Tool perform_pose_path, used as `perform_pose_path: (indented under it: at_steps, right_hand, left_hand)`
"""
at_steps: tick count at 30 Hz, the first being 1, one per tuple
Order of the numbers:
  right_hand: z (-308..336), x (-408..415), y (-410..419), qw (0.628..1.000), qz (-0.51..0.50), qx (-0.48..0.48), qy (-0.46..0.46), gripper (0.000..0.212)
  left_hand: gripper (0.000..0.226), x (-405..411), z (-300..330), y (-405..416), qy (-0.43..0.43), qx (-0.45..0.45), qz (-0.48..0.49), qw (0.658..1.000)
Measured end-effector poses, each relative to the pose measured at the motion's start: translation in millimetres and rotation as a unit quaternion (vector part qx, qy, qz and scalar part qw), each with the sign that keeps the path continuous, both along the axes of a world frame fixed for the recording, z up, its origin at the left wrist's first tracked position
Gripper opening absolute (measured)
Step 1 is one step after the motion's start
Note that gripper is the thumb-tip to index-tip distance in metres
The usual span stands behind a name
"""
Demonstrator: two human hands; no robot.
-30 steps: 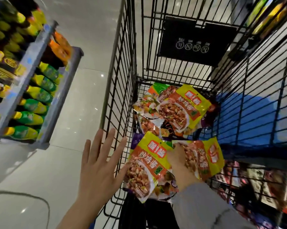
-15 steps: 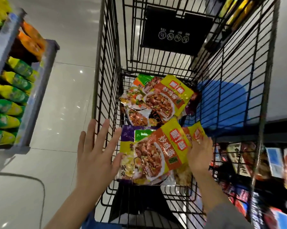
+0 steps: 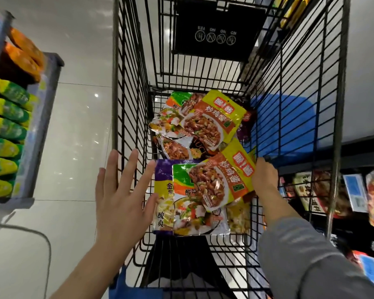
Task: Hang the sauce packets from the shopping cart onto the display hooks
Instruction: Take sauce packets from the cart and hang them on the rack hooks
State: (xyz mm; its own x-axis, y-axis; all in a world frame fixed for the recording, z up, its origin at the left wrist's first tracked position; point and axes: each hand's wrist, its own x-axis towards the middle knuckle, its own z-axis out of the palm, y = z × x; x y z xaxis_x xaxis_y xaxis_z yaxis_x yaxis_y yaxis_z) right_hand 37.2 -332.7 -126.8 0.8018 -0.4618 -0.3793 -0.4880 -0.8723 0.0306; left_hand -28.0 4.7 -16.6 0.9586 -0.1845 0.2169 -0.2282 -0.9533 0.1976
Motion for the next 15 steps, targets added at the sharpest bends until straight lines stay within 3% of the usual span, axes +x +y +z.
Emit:
perform_pose_path:
  at_steps: [6,10,15]
  right_hand:
    - [56.4,-20.5,20.3,0.981,-0.064,0.122,-0.139,0.031]
    - [110.3,-48.5,53.4,0.939,-0.046,0.225,-0.257,0.024]
    - [144.8,-86.9,122.7,0.908,0.027,0.368,-0.199,0.023]
  left_hand:
    - [0.052,0.4,1.0,0.2,0.006,0.001,-0.002,1.000]
    - [0.051,-0.8,2.5,-0.3,0.010,-0.008,-0.005,1.000]
    - [0.049,-1.3,5.0,0.1,0.014,-0.023,0.005,1.000]
